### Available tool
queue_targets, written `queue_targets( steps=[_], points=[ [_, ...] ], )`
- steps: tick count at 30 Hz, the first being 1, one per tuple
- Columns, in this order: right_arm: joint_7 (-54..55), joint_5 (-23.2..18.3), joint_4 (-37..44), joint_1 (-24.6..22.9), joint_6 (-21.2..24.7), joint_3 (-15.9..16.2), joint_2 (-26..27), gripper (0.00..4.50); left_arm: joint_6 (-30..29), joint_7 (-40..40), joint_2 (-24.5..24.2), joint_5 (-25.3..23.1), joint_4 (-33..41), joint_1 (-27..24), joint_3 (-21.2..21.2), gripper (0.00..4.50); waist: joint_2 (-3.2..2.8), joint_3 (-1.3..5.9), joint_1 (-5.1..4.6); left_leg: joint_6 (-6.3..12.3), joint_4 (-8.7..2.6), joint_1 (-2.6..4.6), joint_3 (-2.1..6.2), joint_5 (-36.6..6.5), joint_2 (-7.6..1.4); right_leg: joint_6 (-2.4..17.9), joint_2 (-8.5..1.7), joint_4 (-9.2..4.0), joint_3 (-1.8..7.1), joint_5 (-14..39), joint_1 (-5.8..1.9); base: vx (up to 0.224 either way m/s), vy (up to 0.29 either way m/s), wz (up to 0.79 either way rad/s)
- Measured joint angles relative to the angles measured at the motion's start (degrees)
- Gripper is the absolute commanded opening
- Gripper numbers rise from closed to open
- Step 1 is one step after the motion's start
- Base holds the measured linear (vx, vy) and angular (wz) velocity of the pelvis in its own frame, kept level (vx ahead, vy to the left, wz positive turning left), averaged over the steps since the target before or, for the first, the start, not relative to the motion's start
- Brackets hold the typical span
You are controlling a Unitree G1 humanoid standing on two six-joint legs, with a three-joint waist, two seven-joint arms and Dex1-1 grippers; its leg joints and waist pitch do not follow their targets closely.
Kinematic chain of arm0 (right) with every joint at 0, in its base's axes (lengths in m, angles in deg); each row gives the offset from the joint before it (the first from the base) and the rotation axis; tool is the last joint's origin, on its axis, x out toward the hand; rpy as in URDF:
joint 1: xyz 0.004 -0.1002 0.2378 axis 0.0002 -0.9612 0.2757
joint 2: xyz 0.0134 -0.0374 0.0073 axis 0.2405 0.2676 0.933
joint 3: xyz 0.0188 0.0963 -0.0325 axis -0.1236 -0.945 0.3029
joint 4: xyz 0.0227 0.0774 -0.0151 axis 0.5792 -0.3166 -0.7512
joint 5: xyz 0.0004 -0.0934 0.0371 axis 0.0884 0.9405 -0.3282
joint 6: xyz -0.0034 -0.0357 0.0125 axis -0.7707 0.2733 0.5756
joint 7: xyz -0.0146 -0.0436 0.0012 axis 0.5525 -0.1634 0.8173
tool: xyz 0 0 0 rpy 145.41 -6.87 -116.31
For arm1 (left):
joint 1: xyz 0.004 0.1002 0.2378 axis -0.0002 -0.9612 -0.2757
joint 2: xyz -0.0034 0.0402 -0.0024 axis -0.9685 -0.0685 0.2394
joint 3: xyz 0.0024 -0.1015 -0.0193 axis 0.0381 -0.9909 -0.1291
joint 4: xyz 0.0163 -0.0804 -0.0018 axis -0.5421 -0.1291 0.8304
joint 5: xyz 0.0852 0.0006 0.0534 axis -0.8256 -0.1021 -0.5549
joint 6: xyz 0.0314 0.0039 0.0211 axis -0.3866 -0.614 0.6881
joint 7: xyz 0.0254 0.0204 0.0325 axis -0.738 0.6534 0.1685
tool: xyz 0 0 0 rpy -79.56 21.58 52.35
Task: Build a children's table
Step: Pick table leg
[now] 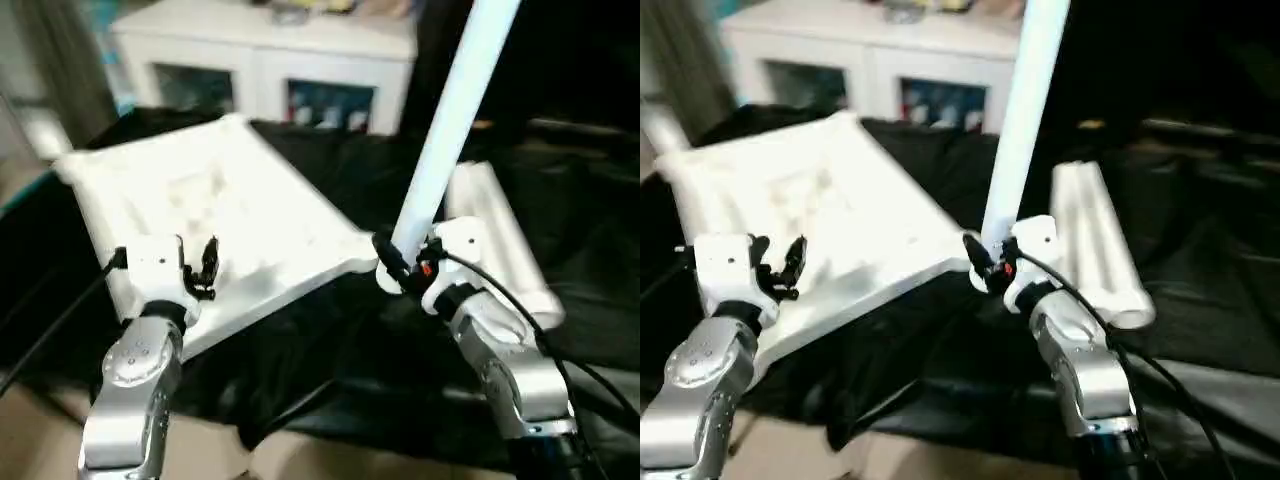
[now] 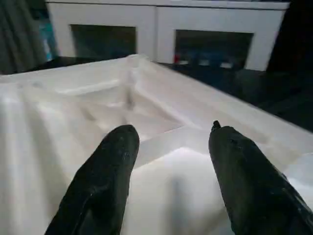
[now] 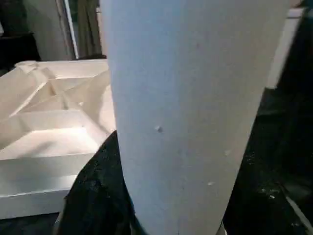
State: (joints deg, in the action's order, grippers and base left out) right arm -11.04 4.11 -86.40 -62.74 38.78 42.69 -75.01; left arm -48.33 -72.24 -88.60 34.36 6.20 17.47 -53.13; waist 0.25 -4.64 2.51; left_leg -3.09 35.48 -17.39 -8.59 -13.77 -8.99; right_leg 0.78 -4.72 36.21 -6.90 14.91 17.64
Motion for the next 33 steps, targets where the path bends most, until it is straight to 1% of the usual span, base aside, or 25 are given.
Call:
queue_targets(
  steps=[1,2,3,5,8,9,10,11,12,13,14,15,16,17,18,19,20,21,22,23,25,26,30,31,33],
  points=[
    [0.0,-0.1,0.0,0.3,0.0,-0.2,-0.3,1.91,0.0,-0.1,0.1,0.0,0.2,-0.1,0.4,2.72,-0.14,-0.03,0.18,0.33,1.03,0.00,0.04,-2.1,-0.02,0.0,-0.20,-0.23,-0.32,0.0,0.13,0.142,-0.035,-0.24],
    [-0.1,0.0,0.0,0.3,0.0,-0.3,-0.8,1.91,0.2,-0.2,0.2,0.1,0.2,-0.1,1.0,2.72,-0.54,0.20,0.69,1.69,1.92,-0.85,0.53,-3.1,0.01,0.0,-0.27,-0.45,-0.64,0.0,-0.29,0.154,0.001,-0.23],
    [-0.3,0.2,0.0,0.1,0.0,-0.4,-1.5,1.91,0.2,-0.3,0.3,0.1,0.3,-0.1,1.7,2.72,-0.52,0.23,0.64,2.20,1.62,-0.81,0.61,-3.4,0.02,0.0,-0.10,-0.46,-0.70,0.0,-0.28,0.154,0.001,-0.23],
    [-1.0,0.7,-0.2,0.1,0.0,-0.3,-2.2,1.91,0.3,-0.8,0.2,0.2,0.4,-0.3,2.2,2.72,-0.98,0.66,0.64,0.17,1.17,-0.74,0.88,-1.4,-0.53,0.0,0.66,-1.01,-0.75,0.0,-0.62,0.132,0.013,0.05],
    [-1.3,1.3,-0.2,0.0,-0.1,0.3,-2.4,1.91,0.4,-0.8,0.2,0.0,0.4,-0.4,2.3,2.72,-1.38,1.31,0.01,1.84,0.82,-2.30,3.83,-1.5,0.34,-0.4,0.45,-4.47,-3.96,-0.2,-2.65,0.181,0.044,0.39],
    [-1.6,1.4,-0.1,0.0,-0.1,0.7,-2.0,1.91,0.5,-0.8,0.2,0.0,0.4,-0.4,2.3,2.72,-1.42,1.41,-0.26,2.41,0.82,-2.54,4.86,-1.8,0.87,-0.7,0.30,-4.99,-4.70,0.1,-3.18,0.213,0.058,0.65],
    [-1.9,1.3,-0.1,0.1,-0.1,0.9,-1.5,1.91,0.5,-0.8,0.1,0.0,0.4,-0.4,2.2,2.72,-1.32,1.47,-0.45,2.66,0.68,-2.25,5.91,-2.0,1.62,-0.9,0.49,-4.83,-4.82,0.7,-3.41,0.264,0.029,0.62],
    [-2.2,0.9,-0.1,0.3,-0.1,1.5,-1.0,1.91,0.5,-0.8,0.0,-0.1,0.4,-0.7,2.1,2.72,-1.01,1.54,-0.80,3.16,0.46,-1.94,7.36,-2.3,2.97,-0.4,0.45,-2.15,-3.89,1.9,-2.53,0.301,-0.038,0.45],
    [-2.6,0.2,0.2,0.3,0.0,2.3,-0.5,1.91,0.5,-0.7,-0.2,-0.1,0.3,-1.1,1.5,2.72,-0.55,1.69,-0.68,2.95,0.37,-0.85,7.60,-3.0,3.70,-0.6,1.01,3.83,-0.76,3.2,-0.14,0.301,-0.038,0.45],
    [-2.9,-0.1,0.4,0.2,0.0,2.7,-0.5,1.91,0.6,-0.7,-0.4,-0.1,0.4,-1.3,1.1,2.72,-0.41,1.81,-0.51,2.71,0.33,-0.05,7.59,-3.6,4.04,-1.2,1.62,6.88,0.92,3.5,2.18,0.193,-0.089,0.11],
    [-3.3,-0.3,0.7,0.1,0.0,2.7,-0.7,1.91,0.8,-0.7,-0.4,-0.1,0.5,-1.3,0.9,2.72,-0.01,2.03,-0.63,2.64,0.16,0.46,7.44,-4.0,4.55,-1.6,1.54,7.41,1.98,3.4,4.46,0.051,-0.064,-0.05],
    [-3.5,-0.4,0.9,0.0,0.0,2.6,-1.2,1.91,1.0,-0.7,-0.3,-0.1,1.0,-1.3,1.0,2.72,1.33,2.62,-0.74,2.26,0.08,0.77,6.34,-4.3,5.59,-1.8,0.79,5.06,4.21,1.3,7.57,0.051,-0.064,-0.05],
    [-3.6,-0.4,1.1,-0.1,-0.1,2.5,-1.6,1.91,1.0,-0.8,-0.6,-0.1,1.3,-1.2,1.4,2.72,3.18,2.75,-0.97,2.44,0.94,0.93,5.19,-5.0,6.84,-1.0,-0.45,2.07,5.94,-3.3,8.37,-0.052,-0.044,0.13],
    [-3.7,-0.4,1.0,-1.5,-0.1,1.9,-2.2,1.91,0.7,-0.9,-0.2,-0.2,0.9,-1.2,2.6,2.72,3.38,2.49,-0.85,4.56,3.73,0.31,4.52,-5.6,6.88,-1.3,0.07,3.24,7.58,-2.1,7.75,0.016,-0.042,0.28],
    [-3.8,-0.5,0.5,-2.4,0.1,1.5,-2.7,1.91,0.7,-1.6,-0.2,-0.1,1.2,-1.6,4.1,2.72,3.52,2.41,-0.36,6.44,5.01,-0.19,4.63,-4.9,6.54,-1.1,0.56,2.82,8.12,-2.1,6.94,0.016,-0.042,0.28],
    [-3.8,-0.5,0.4,-2.5,0.4,1.2,-2.8,1.91,0.7,-2.2,-0.5,-0.1,1.2,-2.1,4.6,2.72,3.47,2.40,-0.29,5.44,5.02,-0.76,4.69,-3.8,6.18,-1.0,1.06,2.23,8.01,-2.2,6.22,0.090,-0.056,0.18],
    [-3.9,-0.6,0.4,-2.4,0.4,1.1,-2.7,1.91,0.7,-2.6,-0.8,-0.1,1.2,-2.3,4.7,2.72,3.26,2.44,-0.13,4.25,4.14,-1.11,4.70,-3.1,5.64,-0.9,1.56,1.93,7.79,-2.3,5.89,-0.032,-0.072,0.03],
    [-4.0,-0.7,0.6,-2.0,0.4,1.1,-2.4,1.91,0.7,-3.0,-1.7,-0.2,1.4,-2.4,4.7,2.72,2.73,2.41,0.21,2.28,2.05,-2.03,4.80,-2.3,4.35,-0.7,2.63,1.71,7.06,-2.4,5.61,-0.032,-0.072,0.03],
    [-4.2,-0.7,1.0,-1.9,0.4,1.2,-2.0,1.91,0.7,-4.1,-2.8,-0.1,1.4,-2.6,4.8,2.72,2.34,2.29,0.31,-0.16,1.94,-2.68,4.81,-2.1,3.38,-0.5,3.17,1.45,6.38,-2.5,5.47,-0.095,-0.042,0.03],
    [-4.5,-0.8,1.0,-1.9,0.4,1.5,-1.3,1.91,0.7,-4.8,-3.8,-0.3,1.4,-3.2,4.7,2.72,2.03,2.14,0.29,-0.27,2.12,-2.87,4.79,-2.0,2.76,-0.4,3.42,0.79,6.01,-2.8,5.21,0.000,0.000,0.00],
    [-4.9,-1.1,1.2,-1.9,0.4,2.6,-0.8,1.91,0.7,-5.7,-4.7,-0.8,1.4,-4.0,4.8,2.72,1.37,1.77,0.17,-0.21,2.17,-2.89,3.98,-1.7,1.84,0.2,3.33,-0.31,5.42,-3.3,4.73,0.000,0.000,0.00],
    [-4.7,-1.2,1.2,-2.1,0.6,2.6,-0.8,1.91,0.6,-5.8,-4.5,-0.8,1.4,-4.0,4.7,2.72,0.83,1.42,0.27,-0.07,2.14,-2.73,3.03,-1.6,1.27,0.4,3.04,-0.53,5.10,-3.4,4.34,-0.090,0.026,0.28],
    [-3.5,-1.2,1.3,-2.9,0.9,2.5,-1.1,1.91,0.2,-5.6,-3.2,0.1,1.4,-3.3,4.1,2.72,0.60,1.05,0.56,-0.02,1.35,-1.84,-0.03,-1.5,0.50,0.0,1.58,-0.36,4.86,-3.1,3.98,-0.080,0.006,0.18],
    [-3.4,-1.2,1.5,-3.1,1.2,2.5,-1.2,1.91,0.1,-5.6,-2.9,0.6,1.4,-3.2,3.9,2.72,0.75,0.94,0.84,-0.01,1.12,-1.31,-1.12,-1.6,0.17,-0.3,1.61,-0.41,5.44,-3.0,4.36,-0.084,0.012,-0.07],
    [-3.1,-1.3,2.6,-4.1,1.7,2.2,-1.2,1.91,0.0,-5.7,-2.8,1.2,1.4,-3.2,3.9,2.72,0.83,0.84,1.60,0.10,0.96,-0.45,-2.88,-1.6,-0.05,-0.7,2.32,-0.41,7.96,-3.0,4.52,-0.073,0.036,-0.32]
  ],
)
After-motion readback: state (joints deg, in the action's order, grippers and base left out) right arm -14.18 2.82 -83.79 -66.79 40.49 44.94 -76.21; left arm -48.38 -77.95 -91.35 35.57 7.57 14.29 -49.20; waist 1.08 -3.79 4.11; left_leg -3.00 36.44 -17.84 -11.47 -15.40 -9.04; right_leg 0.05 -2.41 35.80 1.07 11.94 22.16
